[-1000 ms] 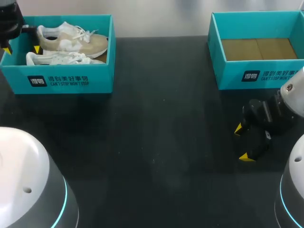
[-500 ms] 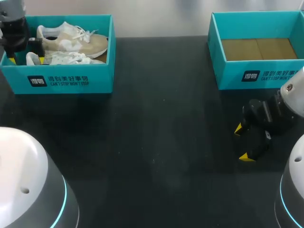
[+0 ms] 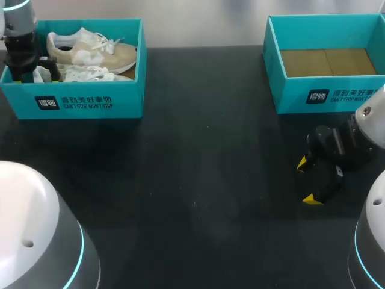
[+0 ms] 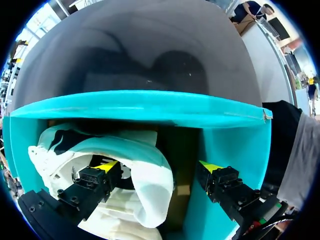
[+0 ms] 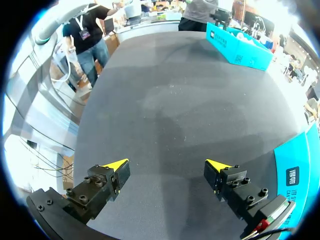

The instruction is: Take the shoe out of the shoebox, open the shoe tongue, remove and reinsert the insole, then place the shoe into the shoebox

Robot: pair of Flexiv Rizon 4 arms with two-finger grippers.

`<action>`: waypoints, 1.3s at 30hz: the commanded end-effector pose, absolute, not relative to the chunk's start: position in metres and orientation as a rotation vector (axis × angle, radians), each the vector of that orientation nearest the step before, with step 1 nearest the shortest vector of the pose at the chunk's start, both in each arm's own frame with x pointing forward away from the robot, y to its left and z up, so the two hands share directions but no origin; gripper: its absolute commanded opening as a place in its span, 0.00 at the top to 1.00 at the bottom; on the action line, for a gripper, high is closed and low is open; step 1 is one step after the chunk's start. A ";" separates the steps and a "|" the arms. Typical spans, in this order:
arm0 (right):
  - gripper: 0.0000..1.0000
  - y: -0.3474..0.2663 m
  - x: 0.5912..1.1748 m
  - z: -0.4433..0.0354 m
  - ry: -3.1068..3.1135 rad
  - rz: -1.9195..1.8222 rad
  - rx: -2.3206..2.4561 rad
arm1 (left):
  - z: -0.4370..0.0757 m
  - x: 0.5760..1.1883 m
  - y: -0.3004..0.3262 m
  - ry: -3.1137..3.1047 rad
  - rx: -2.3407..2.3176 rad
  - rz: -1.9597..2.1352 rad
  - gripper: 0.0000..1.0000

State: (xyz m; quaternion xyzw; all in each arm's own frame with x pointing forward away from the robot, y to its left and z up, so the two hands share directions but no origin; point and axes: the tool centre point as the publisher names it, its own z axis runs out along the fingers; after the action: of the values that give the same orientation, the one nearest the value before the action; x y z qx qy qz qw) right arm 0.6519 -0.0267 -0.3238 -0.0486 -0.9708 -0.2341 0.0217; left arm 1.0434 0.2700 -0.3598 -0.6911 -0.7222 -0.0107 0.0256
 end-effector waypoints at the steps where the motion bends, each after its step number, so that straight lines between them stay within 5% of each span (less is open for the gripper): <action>1: 0.00 -0.026 0.651 -0.324 -3.010 -0.721 -0.152 | -0.367 1.046 0.271 -2.229 -2.137 -0.021 0.00; 4: 0.00 -0.026 0.651 -0.324 -3.010 -0.721 -0.152 | -0.370 1.045 0.271 -2.224 -2.136 -0.019 0.01; 12: 0.00 -0.026 0.651 -0.324 -3.010 -0.721 -0.152 | -0.374 1.043 0.273 -2.216 -2.134 -0.013 0.42; 14: 0.00 -0.026 0.651 -0.324 -3.010 -0.721 -0.152 | -0.374 1.042 0.273 -2.212 -2.133 -0.014 0.44; 17: 0.00 -0.026 0.651 -0.324 -3.010 -0.721 -0.152 | -0.375 1.042 0.274 -2.210 -2.128 -0.014 0.63; 19: 0.00 -0.026 0.651 -0.324 -3.010 -0.721 -0.152 | -0.376 1.042 0.275 -2.208 -2.125 -0.013 1.00; 39: 0.00 -0.026 0.651 -0.324 -3.010 -0.721 -0.152 | -0.343 1.042 0.291 -2.221 -2.134 -0.056 1.00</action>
State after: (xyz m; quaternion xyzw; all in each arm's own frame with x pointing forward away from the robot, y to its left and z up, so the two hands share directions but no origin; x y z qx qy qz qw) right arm 0.6518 -0.0267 -0.3238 -0.0486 -0.9708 -0.2341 0.0217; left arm 1.0470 0.2899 -0.3524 -0.6918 -0.7212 -0.0167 0.0325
